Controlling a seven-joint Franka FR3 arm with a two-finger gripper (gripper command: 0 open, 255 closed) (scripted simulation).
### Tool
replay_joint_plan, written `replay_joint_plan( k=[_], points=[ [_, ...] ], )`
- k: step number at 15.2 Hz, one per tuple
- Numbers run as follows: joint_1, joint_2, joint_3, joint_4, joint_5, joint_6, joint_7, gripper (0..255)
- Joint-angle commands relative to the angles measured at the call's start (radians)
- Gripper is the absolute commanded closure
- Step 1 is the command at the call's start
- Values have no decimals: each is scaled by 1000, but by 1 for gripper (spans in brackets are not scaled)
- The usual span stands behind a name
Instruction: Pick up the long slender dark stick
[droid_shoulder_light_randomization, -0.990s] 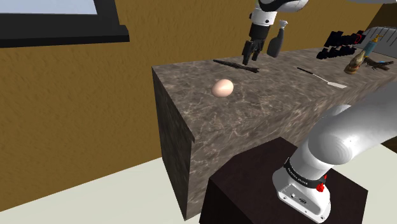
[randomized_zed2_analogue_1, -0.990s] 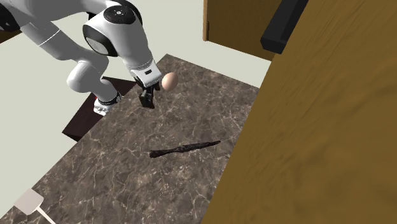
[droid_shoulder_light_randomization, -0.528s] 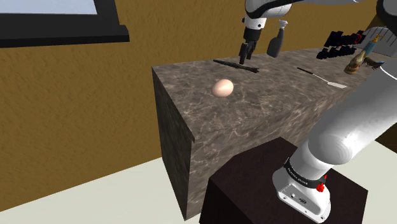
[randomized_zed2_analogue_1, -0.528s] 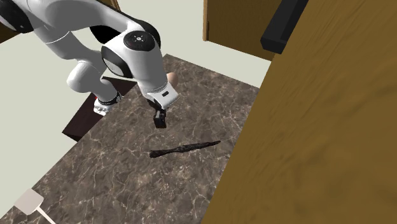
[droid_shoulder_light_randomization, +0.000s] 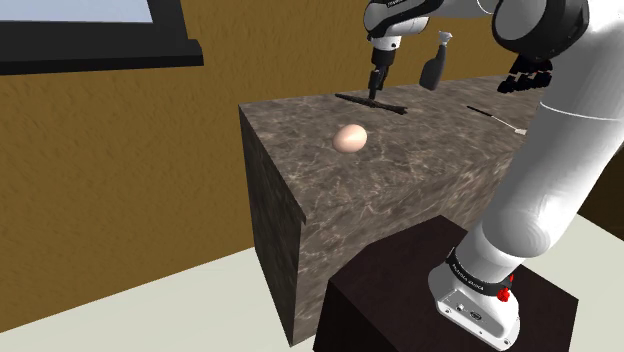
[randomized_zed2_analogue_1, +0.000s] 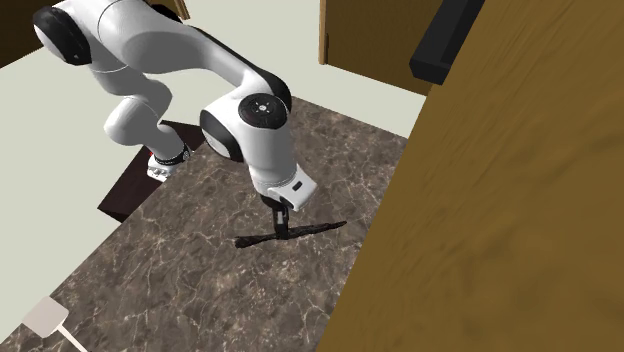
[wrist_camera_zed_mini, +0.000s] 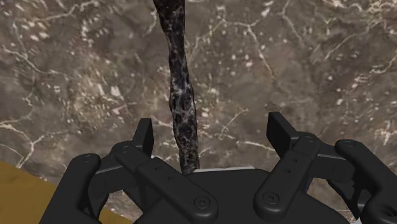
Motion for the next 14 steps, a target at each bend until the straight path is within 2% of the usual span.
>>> replay_joint_plan(
  k=[1, 2, 11, 12, 14],
  points=[
    [-18, 83, 0, 78, 25, 7, -55, 0],
    [-24, 102, 1, 98, 30, 6, -67, 0],
    [-26, 127, 6, 26, 40, 100, -69, 0],
    [-26, 128, 6, 27, 41, 100, -69, 255],
    [-26, 128, 6, 27, 41, 100, -69, 255]
  ],
)
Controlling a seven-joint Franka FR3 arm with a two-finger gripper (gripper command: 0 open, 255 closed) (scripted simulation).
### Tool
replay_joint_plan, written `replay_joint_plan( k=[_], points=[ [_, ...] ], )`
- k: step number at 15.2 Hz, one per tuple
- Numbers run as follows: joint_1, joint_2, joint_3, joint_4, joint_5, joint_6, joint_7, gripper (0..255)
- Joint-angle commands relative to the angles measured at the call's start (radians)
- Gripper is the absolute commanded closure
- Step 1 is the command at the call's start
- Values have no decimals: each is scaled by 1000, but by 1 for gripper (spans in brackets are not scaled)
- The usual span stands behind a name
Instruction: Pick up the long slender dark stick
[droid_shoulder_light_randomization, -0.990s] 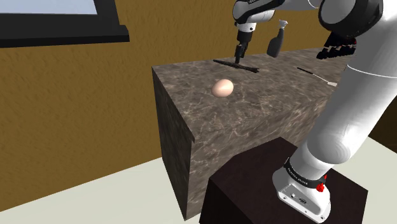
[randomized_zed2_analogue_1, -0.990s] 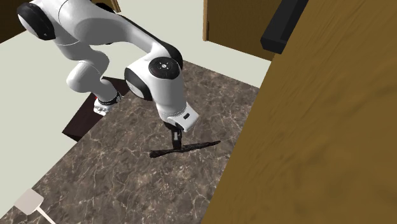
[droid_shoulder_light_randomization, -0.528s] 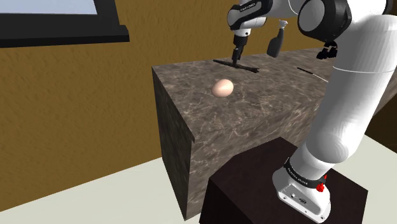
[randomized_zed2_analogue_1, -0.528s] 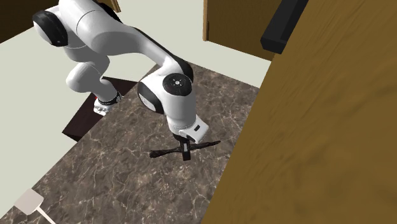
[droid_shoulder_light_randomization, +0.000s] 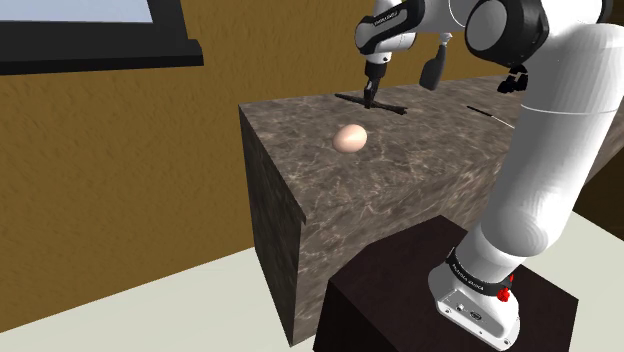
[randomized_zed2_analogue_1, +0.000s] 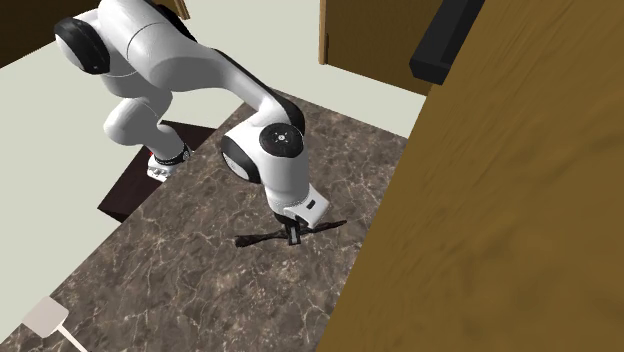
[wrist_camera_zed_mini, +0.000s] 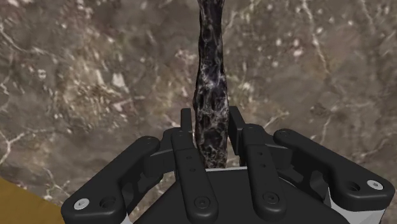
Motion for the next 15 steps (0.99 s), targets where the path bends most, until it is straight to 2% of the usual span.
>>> replay_joint_plan(
  k=[1, 7, 15],
  points=[
    [-2, 5, -2, -3, -1, 7, 1, 255],
    [-3, 5, -2, -4, -2, 7, 0, 255],
    [-1, -21, -7, 72, -13, -92, 2, 255]
  ],
)
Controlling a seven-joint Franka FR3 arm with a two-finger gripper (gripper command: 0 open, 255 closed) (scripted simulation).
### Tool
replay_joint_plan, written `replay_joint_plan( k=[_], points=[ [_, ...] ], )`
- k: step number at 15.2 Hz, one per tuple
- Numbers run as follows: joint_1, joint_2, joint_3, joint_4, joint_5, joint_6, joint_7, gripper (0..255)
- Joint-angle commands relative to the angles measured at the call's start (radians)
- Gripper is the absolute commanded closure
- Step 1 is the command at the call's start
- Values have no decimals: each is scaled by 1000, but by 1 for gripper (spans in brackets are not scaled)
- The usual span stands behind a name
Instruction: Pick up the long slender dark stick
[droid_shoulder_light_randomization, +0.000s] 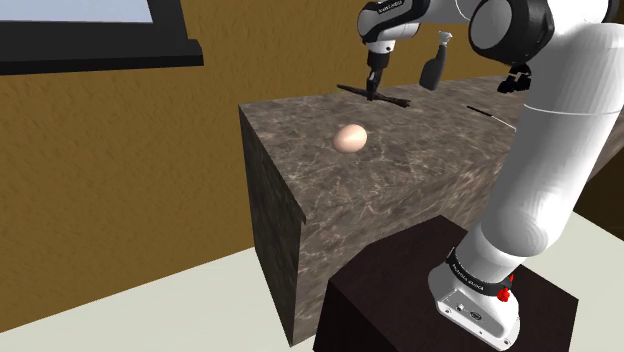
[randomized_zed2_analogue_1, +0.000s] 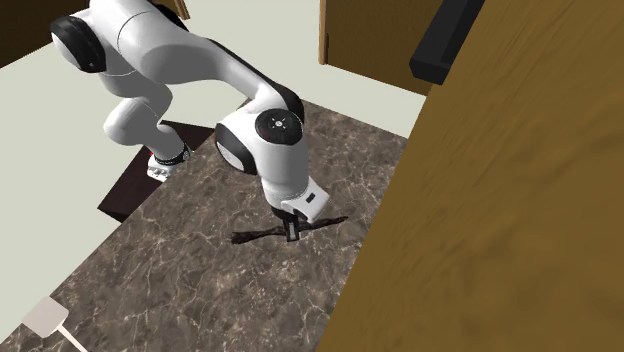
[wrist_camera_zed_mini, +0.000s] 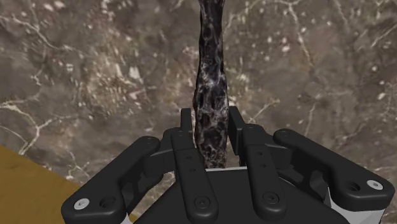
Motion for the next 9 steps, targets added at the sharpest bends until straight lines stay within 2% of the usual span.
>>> replay_joint_plan(
  k=[1, 9],
  points=[
    [-1, -5, -1, 22, -2, -27, -1, 255],
    [-2, -14, -4, 94, -6, -107, -3, 255]
  ],
)
